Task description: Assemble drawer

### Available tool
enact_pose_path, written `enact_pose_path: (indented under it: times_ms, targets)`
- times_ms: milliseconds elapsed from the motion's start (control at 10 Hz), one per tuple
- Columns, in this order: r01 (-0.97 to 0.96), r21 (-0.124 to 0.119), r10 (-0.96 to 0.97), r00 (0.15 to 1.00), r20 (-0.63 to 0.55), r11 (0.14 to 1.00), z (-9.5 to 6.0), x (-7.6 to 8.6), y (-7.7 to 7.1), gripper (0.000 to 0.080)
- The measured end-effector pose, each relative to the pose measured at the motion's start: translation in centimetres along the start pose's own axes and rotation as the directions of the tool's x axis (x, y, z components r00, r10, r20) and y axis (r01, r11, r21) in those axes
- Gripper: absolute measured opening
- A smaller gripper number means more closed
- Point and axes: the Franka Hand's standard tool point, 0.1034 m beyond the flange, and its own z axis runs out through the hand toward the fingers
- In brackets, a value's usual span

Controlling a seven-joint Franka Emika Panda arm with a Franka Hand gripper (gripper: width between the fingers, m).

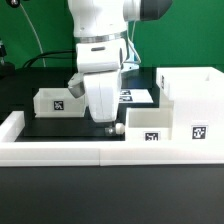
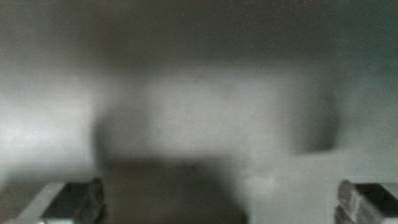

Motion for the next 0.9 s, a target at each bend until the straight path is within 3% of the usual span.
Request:
enact_pose_path:
  times_ms: [700,900]
  targets:
    - [-0.055,0.000,0.055,0.998,0.009,0.998,0.05,0.14,-0.02,0.0649]
    - [0.077,0.020,-0.077,0.997,0.006,0.997,-0.17,-0.44,0.54,0.0649]
